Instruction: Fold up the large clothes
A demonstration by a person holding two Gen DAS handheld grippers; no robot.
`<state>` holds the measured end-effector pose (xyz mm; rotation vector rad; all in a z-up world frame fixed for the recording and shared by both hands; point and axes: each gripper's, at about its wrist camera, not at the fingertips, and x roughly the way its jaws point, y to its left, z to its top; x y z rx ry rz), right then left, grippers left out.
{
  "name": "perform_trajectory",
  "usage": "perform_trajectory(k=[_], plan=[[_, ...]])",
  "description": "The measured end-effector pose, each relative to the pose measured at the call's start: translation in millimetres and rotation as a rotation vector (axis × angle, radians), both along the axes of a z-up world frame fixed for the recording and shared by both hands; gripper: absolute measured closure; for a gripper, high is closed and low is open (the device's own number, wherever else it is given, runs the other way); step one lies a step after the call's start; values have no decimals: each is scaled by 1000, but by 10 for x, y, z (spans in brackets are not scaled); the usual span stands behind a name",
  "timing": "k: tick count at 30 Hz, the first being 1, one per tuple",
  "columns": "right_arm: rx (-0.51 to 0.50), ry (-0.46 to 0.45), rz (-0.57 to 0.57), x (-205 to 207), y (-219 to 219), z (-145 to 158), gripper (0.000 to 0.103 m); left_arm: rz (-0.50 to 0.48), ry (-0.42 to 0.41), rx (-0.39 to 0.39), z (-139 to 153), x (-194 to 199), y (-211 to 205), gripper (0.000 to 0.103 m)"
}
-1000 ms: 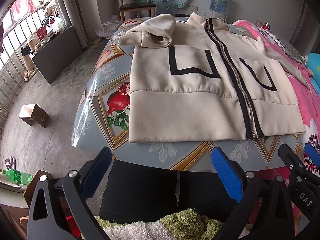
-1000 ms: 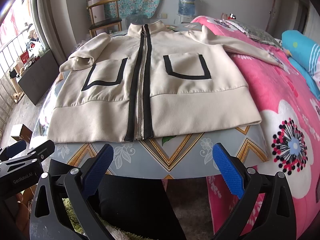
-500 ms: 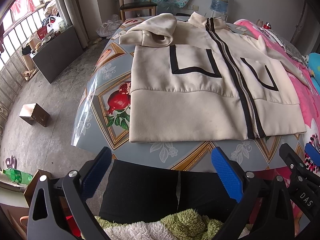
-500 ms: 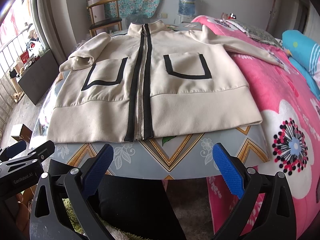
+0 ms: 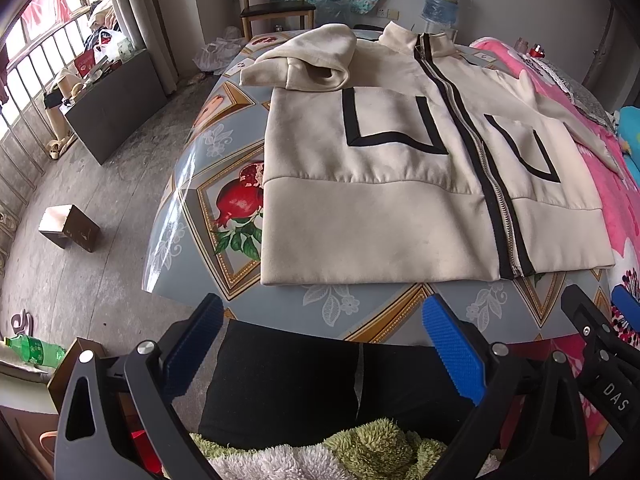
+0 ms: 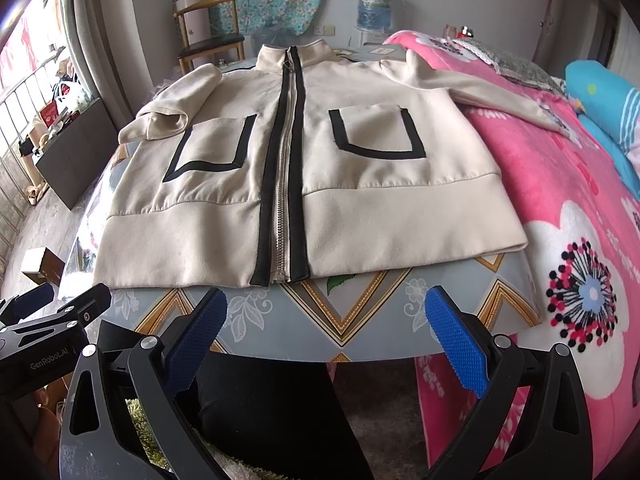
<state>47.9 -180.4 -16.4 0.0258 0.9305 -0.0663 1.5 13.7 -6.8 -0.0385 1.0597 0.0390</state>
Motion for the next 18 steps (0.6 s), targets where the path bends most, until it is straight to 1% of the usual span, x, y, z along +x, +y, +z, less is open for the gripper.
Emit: perform_trajectory(k=[10,18], plan=[[-4,-23,-29,86,50,101,7,-13,-4,2,4,64,45,5],[-46,-44,-66,150,101,164,7,-69,-27,14,95,202,20,5]])
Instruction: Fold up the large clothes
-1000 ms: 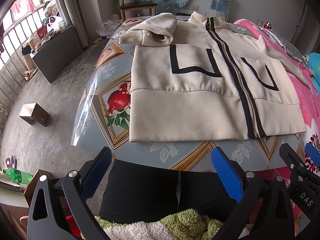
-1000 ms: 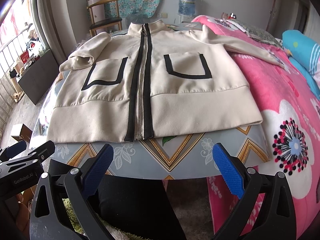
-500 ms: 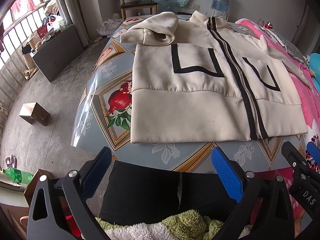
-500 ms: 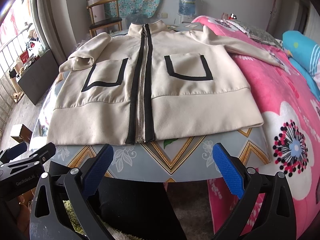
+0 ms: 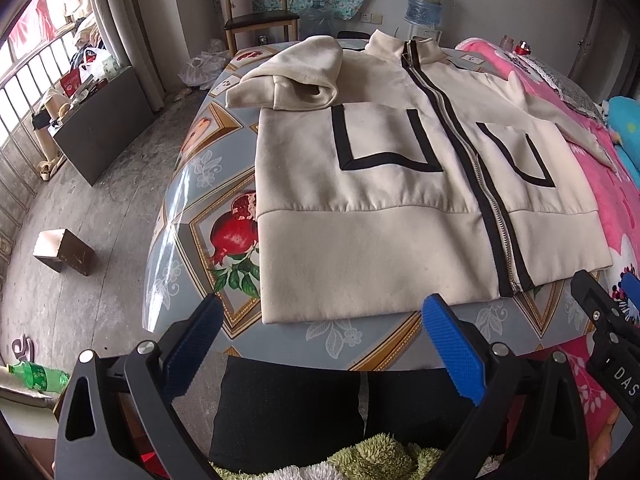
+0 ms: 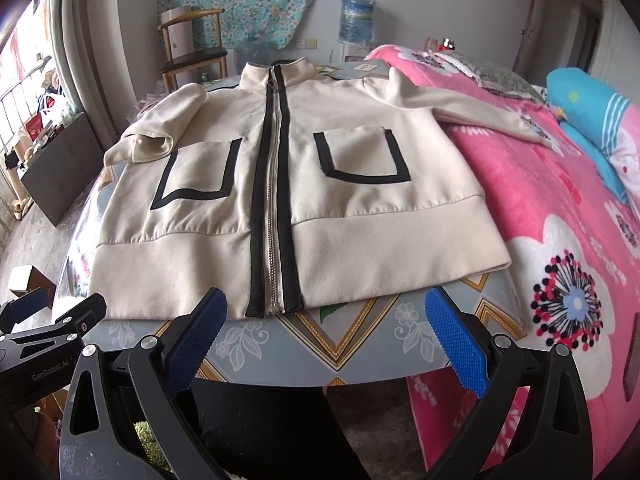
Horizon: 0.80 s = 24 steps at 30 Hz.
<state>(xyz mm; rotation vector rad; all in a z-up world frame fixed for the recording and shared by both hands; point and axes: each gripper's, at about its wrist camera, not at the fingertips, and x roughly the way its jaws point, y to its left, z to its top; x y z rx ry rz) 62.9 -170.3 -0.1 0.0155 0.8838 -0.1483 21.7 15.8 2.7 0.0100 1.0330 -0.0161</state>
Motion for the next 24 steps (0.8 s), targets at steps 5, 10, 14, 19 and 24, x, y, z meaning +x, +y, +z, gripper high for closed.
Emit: perform_trajectory(k=[5,10,14,19,24], plan=[[-9,-16,-15,79,25,60,7,-8,-19,13,82,110,3,5],[-44,-30,-17,210,78,140,7,-2,-53,18,141,225,86,5],[-81,-42,3,340,205,227,7,17,-91,-23,200,346,251,5],[-108,-78,47,452,365,265,7,17,-184,-68,340,446,484,5],[-62,-69,168,643,520,247,7,11,-249,-129,437,548,714,5]])
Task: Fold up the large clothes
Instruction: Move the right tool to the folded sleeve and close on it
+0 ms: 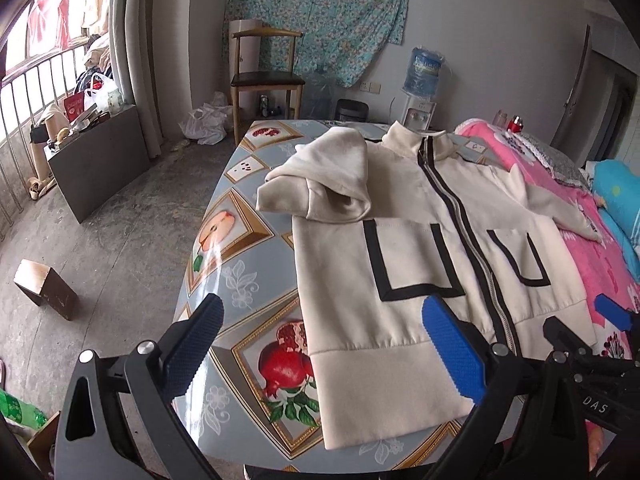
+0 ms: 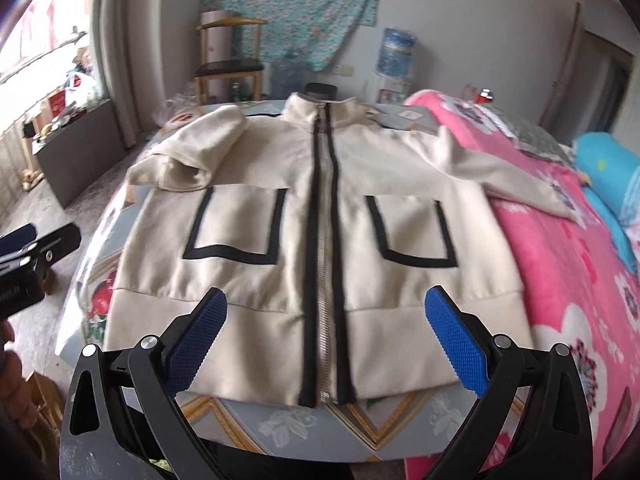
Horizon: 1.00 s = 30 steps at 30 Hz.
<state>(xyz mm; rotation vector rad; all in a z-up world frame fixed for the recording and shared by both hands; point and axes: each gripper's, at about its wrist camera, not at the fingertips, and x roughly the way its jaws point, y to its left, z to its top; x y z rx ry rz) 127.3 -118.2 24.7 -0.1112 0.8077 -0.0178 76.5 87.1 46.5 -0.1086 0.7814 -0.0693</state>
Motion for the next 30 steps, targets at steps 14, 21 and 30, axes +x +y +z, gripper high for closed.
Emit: perform_trajectory(k=[14,21,30], plan=[[232,-13,268,817,210,271,7,34,-73,-153,9,306,527,5],[513,162,359,1486,443,35,7,51,-6,-71,-278,706,477,5],[435,372,349,2096,983,-600,34,-5,167,117,-789,1374,126,5]])
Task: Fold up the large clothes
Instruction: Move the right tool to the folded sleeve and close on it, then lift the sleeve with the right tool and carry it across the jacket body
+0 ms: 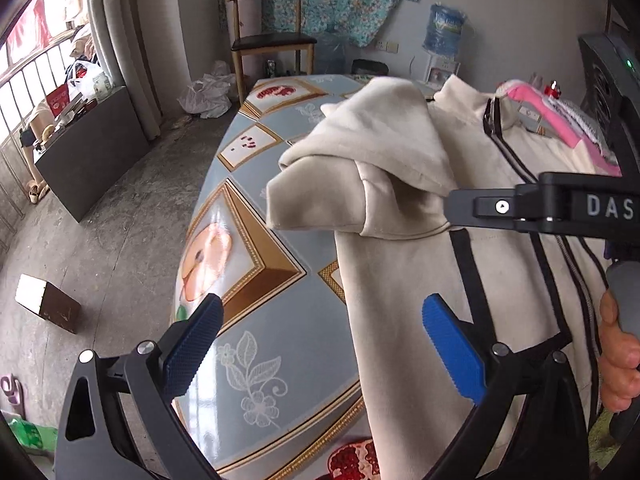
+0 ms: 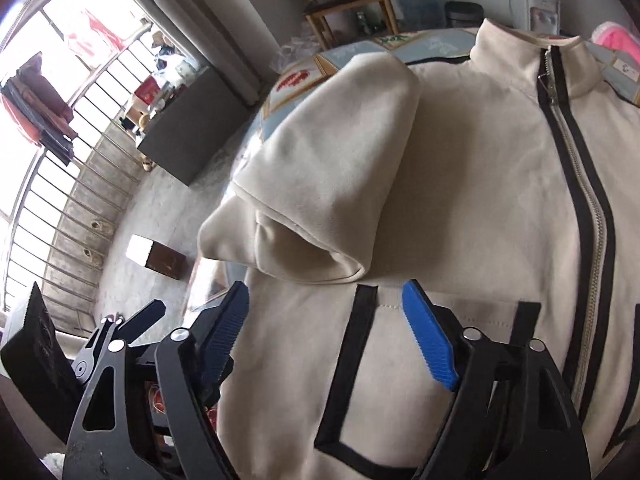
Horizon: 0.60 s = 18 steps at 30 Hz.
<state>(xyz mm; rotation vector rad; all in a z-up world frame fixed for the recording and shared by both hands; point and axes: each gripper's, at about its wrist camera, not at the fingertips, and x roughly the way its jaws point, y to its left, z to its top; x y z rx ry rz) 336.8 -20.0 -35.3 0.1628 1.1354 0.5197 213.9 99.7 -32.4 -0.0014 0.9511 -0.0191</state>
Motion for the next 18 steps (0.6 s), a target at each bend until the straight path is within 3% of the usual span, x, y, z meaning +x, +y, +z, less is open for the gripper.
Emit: perform_trajectory(k=[4,6,7,8,13,18], plan=[[-51,14,17,70,137,-144,51,-34,30,38,-114,131,-136,5],[-87,-15,28,66,195,-149,76,-48,39,48,-156,165,-193,5],[-105,-24,24,93,197,-170,81,-52,46,58,-184,186,-223,5],[-123,-37,19,115,213,-185,93,-55,52,69,-212,204,-249,5],[-193,-141,15,151,191,41,97,-49,57,88,-240,263,-315,5],[-303,-408,-10,236,19,714,98,-37,65,93,-230,288,-327,5]])
